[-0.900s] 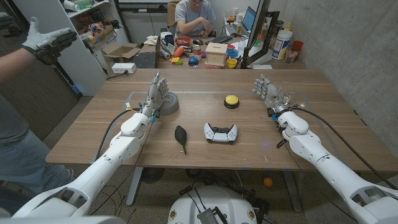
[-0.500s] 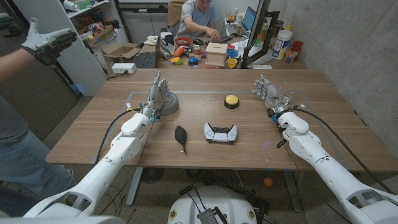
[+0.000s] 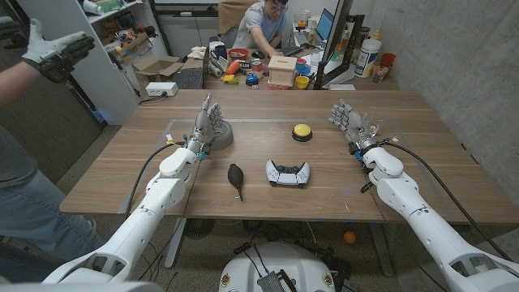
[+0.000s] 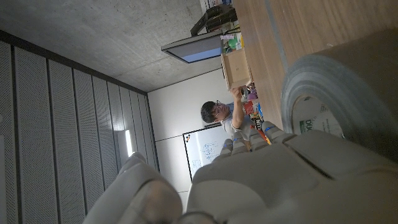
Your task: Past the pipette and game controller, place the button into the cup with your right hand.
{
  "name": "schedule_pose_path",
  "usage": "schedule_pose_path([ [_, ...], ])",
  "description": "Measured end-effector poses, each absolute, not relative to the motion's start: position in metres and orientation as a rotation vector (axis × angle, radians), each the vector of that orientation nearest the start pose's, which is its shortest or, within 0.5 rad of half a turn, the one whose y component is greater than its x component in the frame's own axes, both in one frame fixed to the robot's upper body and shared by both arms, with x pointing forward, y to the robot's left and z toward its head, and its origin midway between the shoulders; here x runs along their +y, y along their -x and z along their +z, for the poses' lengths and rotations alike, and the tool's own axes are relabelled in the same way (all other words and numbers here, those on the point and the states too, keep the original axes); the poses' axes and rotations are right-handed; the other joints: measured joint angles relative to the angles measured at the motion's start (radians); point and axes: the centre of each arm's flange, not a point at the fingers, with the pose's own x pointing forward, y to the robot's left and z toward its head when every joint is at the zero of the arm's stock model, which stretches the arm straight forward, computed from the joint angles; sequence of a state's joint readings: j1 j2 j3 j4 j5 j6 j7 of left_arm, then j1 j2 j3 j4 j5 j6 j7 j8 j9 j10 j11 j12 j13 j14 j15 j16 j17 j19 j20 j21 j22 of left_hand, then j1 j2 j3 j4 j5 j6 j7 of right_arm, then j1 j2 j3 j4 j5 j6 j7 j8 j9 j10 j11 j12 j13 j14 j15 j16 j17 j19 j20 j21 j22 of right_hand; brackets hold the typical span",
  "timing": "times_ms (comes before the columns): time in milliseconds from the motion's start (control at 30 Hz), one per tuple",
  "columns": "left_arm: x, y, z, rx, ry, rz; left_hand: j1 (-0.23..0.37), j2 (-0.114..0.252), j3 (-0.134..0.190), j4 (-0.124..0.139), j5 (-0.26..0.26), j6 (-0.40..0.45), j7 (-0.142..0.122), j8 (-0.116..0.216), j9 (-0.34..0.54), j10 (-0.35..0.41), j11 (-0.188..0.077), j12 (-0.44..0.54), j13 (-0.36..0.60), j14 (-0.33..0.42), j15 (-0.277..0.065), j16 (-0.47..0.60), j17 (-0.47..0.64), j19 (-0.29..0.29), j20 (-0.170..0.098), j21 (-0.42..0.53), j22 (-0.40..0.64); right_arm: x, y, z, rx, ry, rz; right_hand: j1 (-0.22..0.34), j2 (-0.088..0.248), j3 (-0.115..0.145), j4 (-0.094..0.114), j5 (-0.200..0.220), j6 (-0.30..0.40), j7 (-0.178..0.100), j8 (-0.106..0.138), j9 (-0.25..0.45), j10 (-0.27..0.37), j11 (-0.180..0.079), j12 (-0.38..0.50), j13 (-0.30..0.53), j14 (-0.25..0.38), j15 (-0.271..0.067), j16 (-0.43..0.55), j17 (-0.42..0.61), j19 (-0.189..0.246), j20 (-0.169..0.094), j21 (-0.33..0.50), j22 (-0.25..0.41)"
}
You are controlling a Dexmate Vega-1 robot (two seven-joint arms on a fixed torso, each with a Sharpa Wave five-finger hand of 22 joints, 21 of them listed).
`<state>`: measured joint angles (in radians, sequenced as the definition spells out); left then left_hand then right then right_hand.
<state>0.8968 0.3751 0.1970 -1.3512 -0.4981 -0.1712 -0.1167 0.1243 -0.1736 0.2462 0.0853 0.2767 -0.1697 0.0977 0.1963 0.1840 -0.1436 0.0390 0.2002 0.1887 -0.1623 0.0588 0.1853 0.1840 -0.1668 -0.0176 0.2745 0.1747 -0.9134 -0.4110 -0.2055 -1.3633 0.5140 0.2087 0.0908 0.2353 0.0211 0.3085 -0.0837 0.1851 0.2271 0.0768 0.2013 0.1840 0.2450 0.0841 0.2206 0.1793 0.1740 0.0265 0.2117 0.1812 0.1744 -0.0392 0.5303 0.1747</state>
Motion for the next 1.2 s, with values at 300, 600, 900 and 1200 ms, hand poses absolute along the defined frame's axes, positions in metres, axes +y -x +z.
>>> schedule_pose_path([
  [300, 0.279, -0.65, -0.029, -0.561, 0.035, -0.232, 0.0, 0.0, -0.01, -0.001, 0.009, 0.013, -0.013, 0.004, 0.0, 0.005, -0.005, 0.0, 0.0, 0.004, -0.004, 0.004, 0.0, 0.005, 0.005, 0.0, 0.005, -0.291, -0.633, -0.024, -0.622, 0.018, 0.194, 0.016, -0.005, 0.004, -0.011, 0.0, 0.002, -0.002, 0.0, 0.0, 0.005, 0.005, 0.0, 0.0, 0.002, -0.002, 0.0, 0.0, 0.0, 0.0, -0.006, 0.0],
  [600, 0.279, -0.648, -0.027, -0.559, 0.034, -0.236, 0.0, 0.0, -0.015, -0.004, 0.011, 0.027, -0.016, 0.012, 0.0, 0.015, -0.007, 0.007, 0.0, 0.007, 0.0, 0.004, 0.0, 0.005, 0.005, -0.005, 0.005, -0.283, -0.619, -0.014, -0.666, 0.144, 0.173, 0.04, -0.009, 0.006, -0.03, 0.0, 0.012, -0.013, 0.0, 0.0, 0.009, 0.002, 0.0, 0.0, 0.001, -0.002, -0.009, 0.0, 0.0, 0.0, -0.02, 0.0],
  [900, 0.279, -0.648, -0.027, -0.555, 0.029, -0.245, 0.0, 0.0, -0.018, -0.001, 0.016, 0.038, -0.016, 0.012, 0.0, 0.015, -0.007, 0.007, 0.0, 0.007, 0.0, 0.004, 0.0, 0.005, 0.005, -0.005, 0.005, -0.275, -0.611, -0.005, -0.692, 0.259, 0.177, 0.067, -0.036, 0.004, -0.052, 0.004, 0.022, -0.022, 0.0, 0.0, 0.008, 0.001, -0.006, 0.0, -0.024, 0.002, -0.023, -0.005, -0.045, 0.007, -0.053, 0.0],
  [1200, 0.279, -0.648, -0.028, -0.563, 0.022, -0.268, 0.004, 0.004, -0.022, -0.005, 0.018, 0.043, -0.021, 0.012, 0.0, 0.014, -0.007, 0.007, 0.0, 0.013, -0.006, 0.004, 0.0, 0.009, 0.009, -0.008, 0.005, -0.27, -0.606, 0.006, -0.717, 0.396, 0.175, 0.104, -0.048, 0.007, -0.067, 0.008, 0.027, -0.027, 0.0, 0.0, -0.008, 0.0, -0.012, 0.0, -0.072, 0.001, -0.035, -0.004, -0.112, 0.018, -0.099, -0.002],
])
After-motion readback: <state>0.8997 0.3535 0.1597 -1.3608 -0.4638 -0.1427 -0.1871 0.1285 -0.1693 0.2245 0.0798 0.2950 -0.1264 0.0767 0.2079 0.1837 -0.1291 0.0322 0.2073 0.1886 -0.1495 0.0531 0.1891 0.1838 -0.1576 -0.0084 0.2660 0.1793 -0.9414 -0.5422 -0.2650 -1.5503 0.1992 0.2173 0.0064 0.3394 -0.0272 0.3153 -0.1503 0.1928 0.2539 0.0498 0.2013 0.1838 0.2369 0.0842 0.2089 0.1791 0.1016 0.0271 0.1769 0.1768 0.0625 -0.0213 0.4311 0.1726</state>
